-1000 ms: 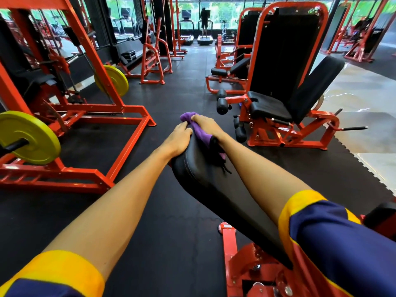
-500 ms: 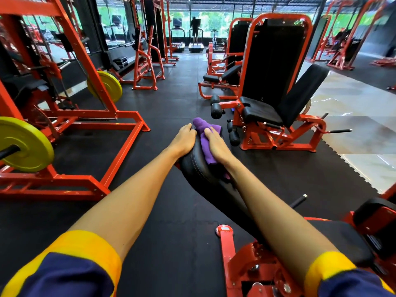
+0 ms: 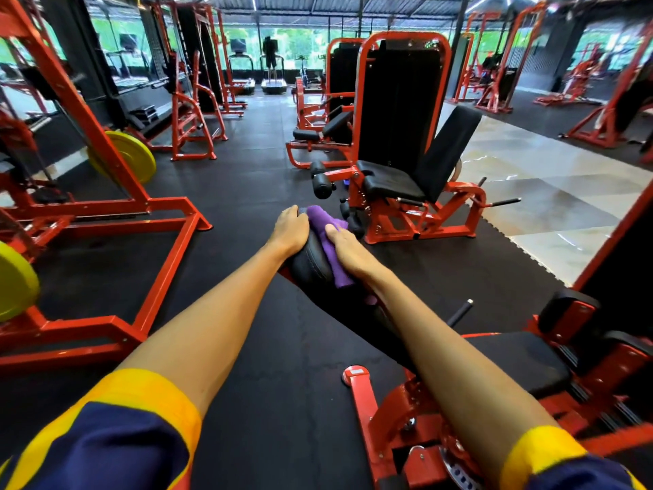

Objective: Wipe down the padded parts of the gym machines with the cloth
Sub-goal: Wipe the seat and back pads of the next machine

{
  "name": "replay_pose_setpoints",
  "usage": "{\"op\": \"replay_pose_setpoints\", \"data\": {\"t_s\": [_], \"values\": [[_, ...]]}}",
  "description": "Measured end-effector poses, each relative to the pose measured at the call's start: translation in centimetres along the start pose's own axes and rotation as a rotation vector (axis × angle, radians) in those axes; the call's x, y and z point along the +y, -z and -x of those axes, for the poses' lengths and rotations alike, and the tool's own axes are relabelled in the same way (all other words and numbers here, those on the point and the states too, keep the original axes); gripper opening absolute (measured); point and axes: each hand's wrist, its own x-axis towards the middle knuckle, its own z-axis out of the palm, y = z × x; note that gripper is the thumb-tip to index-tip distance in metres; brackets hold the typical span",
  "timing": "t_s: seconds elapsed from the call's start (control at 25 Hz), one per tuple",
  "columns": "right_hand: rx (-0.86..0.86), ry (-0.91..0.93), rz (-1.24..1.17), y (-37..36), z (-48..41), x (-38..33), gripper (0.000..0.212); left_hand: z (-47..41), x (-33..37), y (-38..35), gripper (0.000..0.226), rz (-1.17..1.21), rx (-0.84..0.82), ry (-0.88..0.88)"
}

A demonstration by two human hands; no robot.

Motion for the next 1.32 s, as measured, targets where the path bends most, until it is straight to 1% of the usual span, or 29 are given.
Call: {"op": "replay_pose_setpoints", "data": {"t_s": [0.04, 0.08, 0.12, 0.16, 0.2, 0.24, 0.28, 0.32, 0.36, 0.4, 0.44, 0.48, 0.52, 0.6, 0.68, 0.8, 0.88, 0.92, 1.04, 1.08, 1.16, 1.24, 1.32], "values": [[0.022, 0.057, 0.019, -0.6, 0.7, -0.4, 0.050, -1.0, -0.9, -0.3, 0.048, 0.042, 0.002, -0.007], [0.025, 0.107, 0.086, -0.8, 1.8, -0.4, 0.053, -2.5, -2.2, -0.9, 0.059, 0.065, 0.018, -0.024], [0.055, 0.141, 0.133, -1.0, 3.3, 0.2, 0.052, -3.3, -2.9, -1.2, 0.064, 0.042, 0.023, -0.026], [0.119, 0.154, 0.167, -1.3, 5.0, 1.1, 0.047, -3.5, -3.1, -1.3, 0.059, 0.017, 0.012, -0.025], [0.208, 0.156, 0.186, -1.5, 6.5, 2.2, 0.044, -2.6, -2.5, -1.0, 0.045, -0.031, -0.001, -0.011], [0.301, 0.131, 0.189, -1.6, 7.4, 3.1, 0.048, -0.4, -0.7, -0.3, 0.030, -0.051, 0.006, -0.006], [0.370, 0.062, 0.183, -1.4, 7.8, 3.8, 0.056, 0.5, 0.2, 0.0, 0.019, -0.071, 0.025, -0.012], [0.390, -0.041, 0.165, -1.1, 7.5, 4.4, 0.062, 0.7, 0.5, -0.1, 0.016, -0.085, 0.040, -0.032], [0.392, -0.153, 0.137, -0.9, 7.2, 4.4, 0.060, 0.9, 0.6, 0.0, 0.017, -0.112, 0.050, -0.060], [0.401, -0.243, 0.102, -0.8, 6.8, 4.2, 0.054, 0.7, 0.4, 0.1, 0.017, -0.136, 0.061, -0.083], [0.415, -0.293, 0.081, -1.0, 6.6, 3.6, 0.048, 0.5, 0.1, 0.1, 0.018, -0.144, 0.066, -0.099], [0.451, -0.294, 0.069, -1.5, 6.6, 2.6, 0.045, 0.2, -0.1, -0.1, 0.022, -0.134, 0.049, -0.113], [0.497, -0.260, 0.072, -2.3, 6.5, 1.4, 0.044, 0.1, -0.3, -0.1, 0.030, -0.137, 0.024, -0.126], [0.601, -0.111, 0.136, -4.5, 6.8, -0.5, 0.046, 0.0, -0.7, -0.2, 0.047, -0.144, -0.001, -0.147], [0.746, 0.002, 0.211, -6.7, 6.8, -1.5, 0.051, 0.3, -0.7, -0.2, 0.055, -0.145, -0.012, -0.157], [1.008, 0.086, 0.242, -8.7, 6.8, -0.5, 0.046, 1.3, -0.3, -0.2, 0.059, -0.139, -0.009, -0.178], [1.113, 0.041, 0.210, -9.1, 7.0, 0.8, 0.045, 2.1, -0.2, -0.1, 0.063, -0.110, -0.017, -0.153], [1.148, -0.020, 0.155, -9.0, 7.1, 1.4, 0.050, 2.5, -0.3, -0.1, 0.064, -0.098, -0.013, -0.152], [1.227, -0.298, -0.076, -8.9, 7.0, 1.0, 0.064, 3.7, -0.6, -0.1, 0.066, -0.066, -0.028, -0.183], [1.235, -0.338, -0.099, -9.1, 6.8, 0.2, 0.065, 3.9, -0.7, -0.1, 0.067, -0.051, -0.028, -0.190], [1.254, -0.330, -0.028, -10.0, 6.2, -2.0, 0.062, 3.7, -0.7, -0.1, 0.067, -0.019, -0.039, -0.195], [1.251, -0.228, 0.120, -11.3, 5.9, -3.6, 0.056, 3.6, -0.8, 0.0, 0.068, -0.004, -0.034, -0.197], [1.245, -0.138, 0.241, -12.0, 6.0, -3.4, 0.053, 3.5, -1.0, 0.0, 0.069, 0.003, -0.028, -0.205]]}}
